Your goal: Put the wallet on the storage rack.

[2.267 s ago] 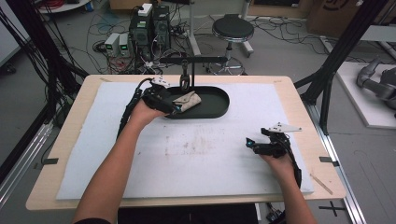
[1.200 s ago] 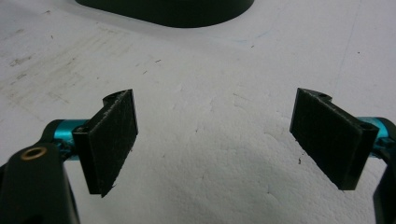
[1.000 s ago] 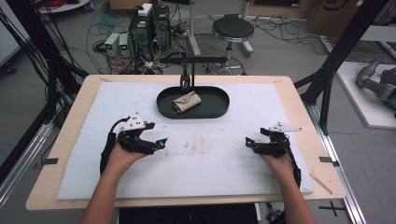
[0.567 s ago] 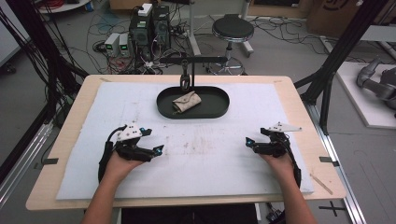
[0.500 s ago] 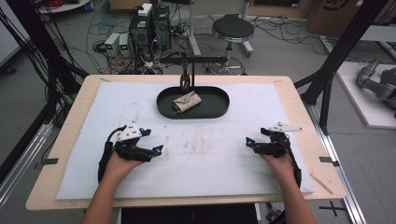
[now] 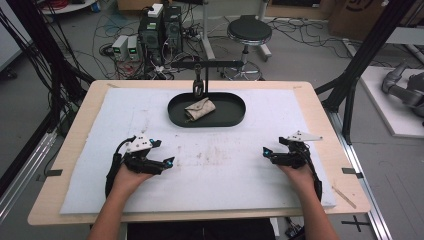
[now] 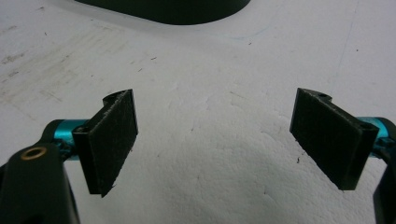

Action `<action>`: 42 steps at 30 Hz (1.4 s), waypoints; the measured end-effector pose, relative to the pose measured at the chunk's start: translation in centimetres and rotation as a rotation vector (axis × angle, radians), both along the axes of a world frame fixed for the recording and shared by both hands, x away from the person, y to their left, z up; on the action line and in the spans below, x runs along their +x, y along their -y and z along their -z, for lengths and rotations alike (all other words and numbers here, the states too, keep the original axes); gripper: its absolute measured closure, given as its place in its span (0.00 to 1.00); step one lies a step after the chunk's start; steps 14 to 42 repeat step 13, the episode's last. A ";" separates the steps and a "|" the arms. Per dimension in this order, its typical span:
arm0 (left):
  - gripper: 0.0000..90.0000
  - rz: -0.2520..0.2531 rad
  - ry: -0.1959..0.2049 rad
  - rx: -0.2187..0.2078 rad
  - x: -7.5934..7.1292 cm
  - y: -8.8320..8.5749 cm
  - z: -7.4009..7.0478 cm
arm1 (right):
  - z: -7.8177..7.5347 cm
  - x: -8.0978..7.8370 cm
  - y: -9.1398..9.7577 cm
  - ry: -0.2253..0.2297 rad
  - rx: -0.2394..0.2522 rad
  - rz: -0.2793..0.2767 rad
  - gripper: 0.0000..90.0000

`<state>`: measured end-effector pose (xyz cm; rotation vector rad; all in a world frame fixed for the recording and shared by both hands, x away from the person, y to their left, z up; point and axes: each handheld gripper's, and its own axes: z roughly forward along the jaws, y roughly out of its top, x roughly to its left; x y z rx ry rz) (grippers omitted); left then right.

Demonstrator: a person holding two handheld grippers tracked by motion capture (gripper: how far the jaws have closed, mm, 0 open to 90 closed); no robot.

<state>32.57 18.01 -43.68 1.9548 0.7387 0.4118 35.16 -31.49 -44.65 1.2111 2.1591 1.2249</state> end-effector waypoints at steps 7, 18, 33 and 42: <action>0.21 -0.010 -0.006 0.010 0.1 0.0 0.0 | 0.0 0.0 0.0 -0.006 0.004 -0.001 0.17; 0.21 -0.012 -0.008 0.016 0.2 0.0 0.0 | 0.0 0.0 0.0 -0.003 -0.007 0.003 0.17; 0.21 -0.012 -0.008 0.016 0.2 0.0 0.0 | 0.0 0.0 0.0 -0.003 -0.007 0.003 0.17; 0.21 -0.012 -0.008 0.016 0.2 0.0 0.0 | 0.0 0.0 0.0 -0.003 -0.007 0.003 0.17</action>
